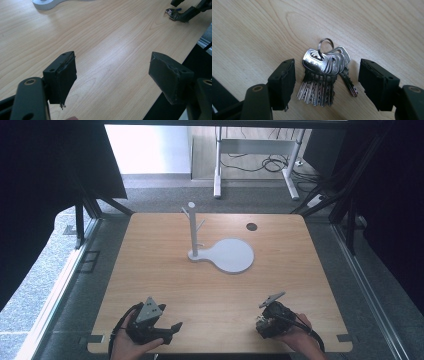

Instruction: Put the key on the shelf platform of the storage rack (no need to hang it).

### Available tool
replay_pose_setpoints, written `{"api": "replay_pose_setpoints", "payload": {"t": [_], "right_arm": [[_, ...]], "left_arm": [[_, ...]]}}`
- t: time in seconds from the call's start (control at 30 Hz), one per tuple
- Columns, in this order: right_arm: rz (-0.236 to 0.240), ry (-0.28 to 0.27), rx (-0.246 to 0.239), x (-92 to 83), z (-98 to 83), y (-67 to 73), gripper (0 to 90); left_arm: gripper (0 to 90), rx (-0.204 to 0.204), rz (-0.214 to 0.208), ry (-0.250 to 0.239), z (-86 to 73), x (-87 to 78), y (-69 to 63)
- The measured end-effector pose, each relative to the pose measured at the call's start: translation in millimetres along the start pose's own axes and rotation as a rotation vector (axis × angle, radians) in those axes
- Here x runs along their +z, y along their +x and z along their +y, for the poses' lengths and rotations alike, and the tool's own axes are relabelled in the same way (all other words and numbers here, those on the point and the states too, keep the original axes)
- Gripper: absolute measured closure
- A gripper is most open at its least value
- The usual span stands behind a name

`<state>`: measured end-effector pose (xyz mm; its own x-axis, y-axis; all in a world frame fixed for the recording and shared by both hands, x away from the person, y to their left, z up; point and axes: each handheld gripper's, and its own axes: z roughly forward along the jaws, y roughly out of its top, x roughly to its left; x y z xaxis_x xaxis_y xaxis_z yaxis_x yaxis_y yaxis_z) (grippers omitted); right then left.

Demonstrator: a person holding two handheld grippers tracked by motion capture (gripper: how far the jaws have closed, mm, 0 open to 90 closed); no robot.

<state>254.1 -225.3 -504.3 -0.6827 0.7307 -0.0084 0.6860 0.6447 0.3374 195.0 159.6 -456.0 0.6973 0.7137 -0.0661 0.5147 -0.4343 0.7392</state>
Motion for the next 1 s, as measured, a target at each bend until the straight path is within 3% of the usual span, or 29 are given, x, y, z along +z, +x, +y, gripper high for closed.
{"api": "replay_pose_setpoints", "payload": {"t": [0.27, 0.43, 0.6, 0.73, 0.87, 0.93, 1.0], "right_arm": [[0.004, 0.0, 0.009, 3.5, 0.0, -4.3, 30.0], [0.001, 0.003, 0.015, 3.1, 1.3, -8.0, 34.4], [0.006, 0.013, 0.005, 1.8, 3.8, -6.6, 44.4], [-0.002, 0.011, 0.027, 0.3, 4.0, -10.6, 56.4], [-0.003, 0.012, 0.031, -0.4, 3.4, -11.1, 57.8], [0.001, 0.008, 0.028, -0.8, 3.1, -11.6, 65.8], [-0.001, 0.005, 0.027, -1.1, 2.7, -12.3, 66.4]], "left_arm": [[22.6, -0.001, 0.001, 0.0, -0.1, -0.1, 0.3], [22.6, 0.0, 0.001, -0.002, 0.1, -0.3, -0.2], [22.6, 0.001, 0.001, -0.001, 0.0, 0.0, -0.3], [22.6, -0.002, 0.002, -0.004, -0.4, -0.7, 0.8], [22.6, -0.002, 0.002, -0.003, -0.5, -0.6, 1.0], [22.6, -0.001, 0.001, -0.001, -0.5, 0.1, 0.5], [22.6, -0.001, 0.001, -0.001, -0.4, 0.1, 0.4]]}}
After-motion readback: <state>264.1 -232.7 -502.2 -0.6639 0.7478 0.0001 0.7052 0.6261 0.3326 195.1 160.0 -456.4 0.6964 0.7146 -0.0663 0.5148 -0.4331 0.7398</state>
